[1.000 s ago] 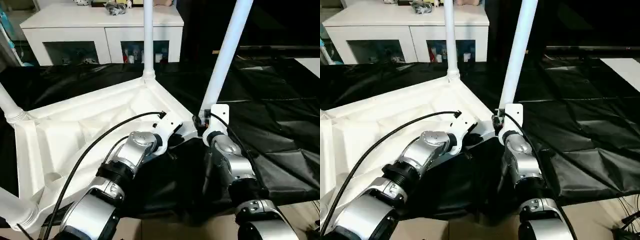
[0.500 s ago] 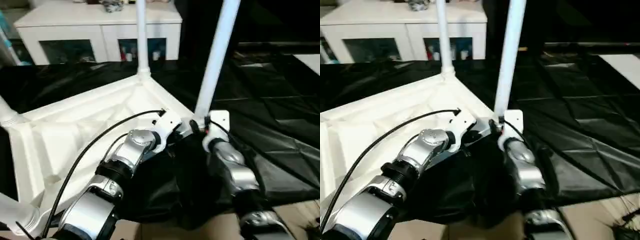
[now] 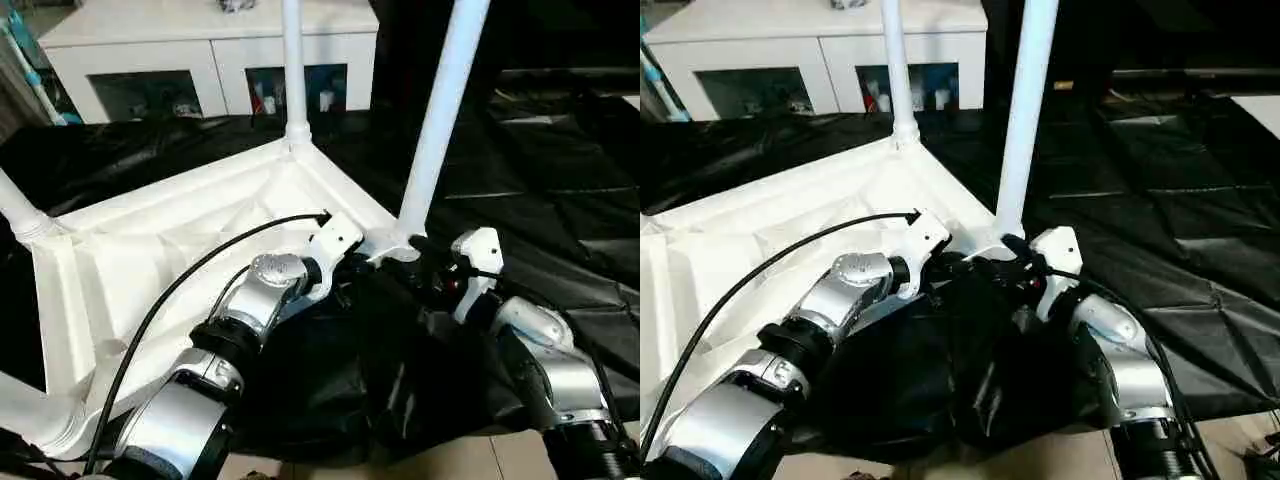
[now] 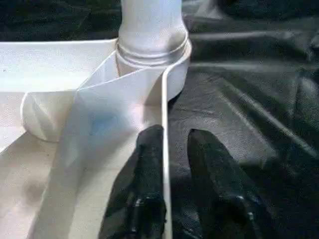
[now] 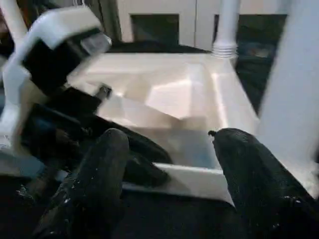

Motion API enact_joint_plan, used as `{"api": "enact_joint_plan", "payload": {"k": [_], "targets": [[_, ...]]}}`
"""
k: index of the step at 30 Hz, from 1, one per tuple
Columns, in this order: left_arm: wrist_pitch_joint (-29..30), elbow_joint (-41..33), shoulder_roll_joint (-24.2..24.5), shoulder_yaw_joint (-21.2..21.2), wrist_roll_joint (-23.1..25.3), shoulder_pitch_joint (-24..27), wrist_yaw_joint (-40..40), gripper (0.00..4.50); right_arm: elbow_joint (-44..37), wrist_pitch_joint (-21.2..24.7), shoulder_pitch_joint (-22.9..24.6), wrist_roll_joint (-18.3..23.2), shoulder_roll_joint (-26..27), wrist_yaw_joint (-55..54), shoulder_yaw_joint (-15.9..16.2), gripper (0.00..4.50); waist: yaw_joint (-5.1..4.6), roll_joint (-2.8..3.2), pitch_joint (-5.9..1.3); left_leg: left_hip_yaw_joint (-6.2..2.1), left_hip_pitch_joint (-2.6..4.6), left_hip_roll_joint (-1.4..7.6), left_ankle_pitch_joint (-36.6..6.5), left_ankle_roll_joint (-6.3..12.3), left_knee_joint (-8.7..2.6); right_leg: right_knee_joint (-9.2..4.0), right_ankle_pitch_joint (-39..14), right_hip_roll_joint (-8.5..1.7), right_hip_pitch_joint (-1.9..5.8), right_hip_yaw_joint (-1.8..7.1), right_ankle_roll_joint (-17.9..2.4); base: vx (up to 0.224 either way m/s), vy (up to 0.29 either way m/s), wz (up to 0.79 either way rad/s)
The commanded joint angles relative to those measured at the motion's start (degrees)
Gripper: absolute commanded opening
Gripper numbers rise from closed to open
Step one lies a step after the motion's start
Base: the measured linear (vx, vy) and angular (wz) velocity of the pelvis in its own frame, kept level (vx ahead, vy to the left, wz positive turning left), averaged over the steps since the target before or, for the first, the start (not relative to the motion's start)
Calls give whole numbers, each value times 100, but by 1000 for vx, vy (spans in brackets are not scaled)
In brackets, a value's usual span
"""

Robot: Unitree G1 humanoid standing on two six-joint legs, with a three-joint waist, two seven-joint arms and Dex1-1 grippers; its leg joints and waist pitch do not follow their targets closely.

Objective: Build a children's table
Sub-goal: Rotate leg to tighten, then rotate table base

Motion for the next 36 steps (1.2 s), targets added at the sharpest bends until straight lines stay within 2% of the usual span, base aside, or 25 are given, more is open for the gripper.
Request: {"api": "enact_joint_plan", "payload": {"k": [1,2,3,4,6,7,9,10,11,12,14,15,16,19,22,23,24,25,26,27,28,29,30,31,36], "targets": [[44,-356,75,112,-131,90,-142,109,-162,125,-161,154,115,-48,-8,301,17,-125,-430,-71,132,262,22,1234,-268,-133,933,-268,312,119,-1846,0,0,0],[152,-520,122,160,-195,143,-170,132,-158,139,-199,147,158,-71,16,301,24,-133,-411,-66,128,272,-32,1248,-276,-139,772,-279,293,116,-1852,0,0,0],[301,-706,167,210,-243,190,-194,138,-179,136,-226,134,170,-93,38,301,13,-173,-387,-51,135,277,-216,1187,-292,-170,487,-277,289,117,-1833,0,0,0],[421,-863,209,262,-285,226,-199,138,-195,163,-254,133,177,-112,52,301,17,-155,-376,-55,136,286,-312,1132,-309,-176,325,-287,292,119,-1826,0,0,0],[666,-1206,323,410,-407,309,-179,146,-261,252,-313,161,219,-149,93,301,28,-111,-338,-47,161,284,-621,883,-344,-215,-124,-269,267,137,-1739,0,0,0],[791,-1369,435,471,-428,353,-167,165,-270,284,-342,178,219,-110,98,301,17,-126,-332,-44,157,282,-675,828,-349,-216,-155,-262,270,142,-1713,0,0,0],[903,-1506,560,535,-437,389,-141,175,-253,282,-373,172,207,-75,100,301,4,-124,-329,-48,161,267,-839,663,-365,-224,-244,-259,279,151,-1632,0,0,0],[966,-1592,669,588,-422,405,-96,181,-208,296,-411,166,204,-72,78,301,7,-113,-302,-50,155,265,-878,625,-376,-229,-271,-259,264,152,-1612,0,0,0],[1043,-1721,788,616,-414,422,-111,197,-154,351,-460,170,215,-85,51,301,-4,-121,-312,-46,154,253,-910,570,-374,-231,-293,-253,275,156,-1584,0,0,0],[1055,-1735,796,618,-419,422,-120,197,-148,351,-466,163,214,-88,52,301,-6,-108,-321,-52,160,250,-894,535,-373,-224,-282,-252,274,155,-1563,0,0,0],[1471,-2213,1021,710,-658,434,-447,197,66,377,-673,1,218,-189,87,301,-27,-85,-277,-47,164,242,-927,440,-392,-224,-326,-233,246,155,-1561,0,0,0],[1471,-2213,1021,710,-658,434,-447,197,66,377,-673,1,218,-189,87,301,-31,-87,-286,-49,166,247,-896,419,-390,-209,-276,-235,255,156,-1582,0,0,0],[1791,-2556,1106,742,-789,478,-561,197,312,324,-846,-199,230,-452,82,301,-33,-89,-294,-45,169,245,-789,399,-381,-193,-140,-231,257,154,-1617,0,0,0],[2394,-3325,1286,728,-1075,693,-826,197,846,266,-1181,-390,296,-897,-7,301,-27,-114,-304,-36,166,233,-526,415,-357,-146,82,-244,263,152,-1737,0,0,0],[2853,-4188,1521,665,-1376,1102,-1060,197,1115,259,-1392,-316,402,-883,-16,301,-23,-109,-306,-22,148,222,-379,530,-340,-140,175,-235,277,153,-1752,0,0,0],[2900,-4295,1544,669,-1426,1155,-1077,197,1119,282,-1416,-289,425,-875,-19,301,-18,-181,-345,-22,144,224,-292,584,-319,-102,245,-246,311,153,-1750,0,0,0],[3117,-4758,1604,717,-1736,1362,-1158,197,1148,343,-1516,-189,517,-806,-25,301,-28,-243,-360,5,152,218,-237,636,-307,-121,225,-223,302,154,-1715,0,0,0],[3132,-4789,1606,725,-1766,1379,-1172,197,1162,339,-1526,-188,525,-799,-23,301,-9,-199,-382,-23,153,234,-169,624,-300,-69,286,-256,321,151,-1753,0,0,0],[3300,-5171,1624,805,-2188,1643,-1384,197,1433,229,-1671,-227,630,-715,34,301,-12,-269,-361,-3,145,239,-144,651,-301,-74,211,-245,297,154,-1748,0,0,0],[3324,-5334,1637,794,-2346,1824,-1502,197,1593,157,-1728,-312,660,-730,91,301,-26,-291,-346,7,149,241,-207,615,-313,-96,36,-232,275,151,-1744,0,0,0],[3324,-5334,1637,794,-2346,1824,-1502,197,1593,157,-1728,-312,660,-730,91,301,-24,-267,-346,-3,160,248,-228,562,-319,-86,-22,-235,273,148,-1754,0,0,0],[3434,-5590,1721,671,-2354,2089,-1577,197,1940,54,-1895,-424,715,-866,99,301,-31,-248,-332,12,184,252,-282,485,-318,-98,-53,-201,237,154,-1711,0,0,0],[3516,-5715,1781,596,-2293,2193,-1565,197,2104,15,-1986,-444,745,-944,69,301,-50,-303,-315,14,181,247,-382,425,-340,-107,-128,-193,238,153,-1676,0,0,0],[3521,-5850,1874,491,-2193,2358,-1571,197,2284,-50,-2088,-428,799,-973,29,301,-49,-323,-315,15,189,245,-441,394,-345,-111,-197,-193,242,156,-1647,0,0,0],[3336,-5917,2248,213,-1685,2881,-1330,197,2898,-319,-2481,-627,887,-1361,-43,301,-40,-338,-290,24,213,244,-824,108,-370,-135,-608,-188,210,182,-1390,0,0,0]]}}
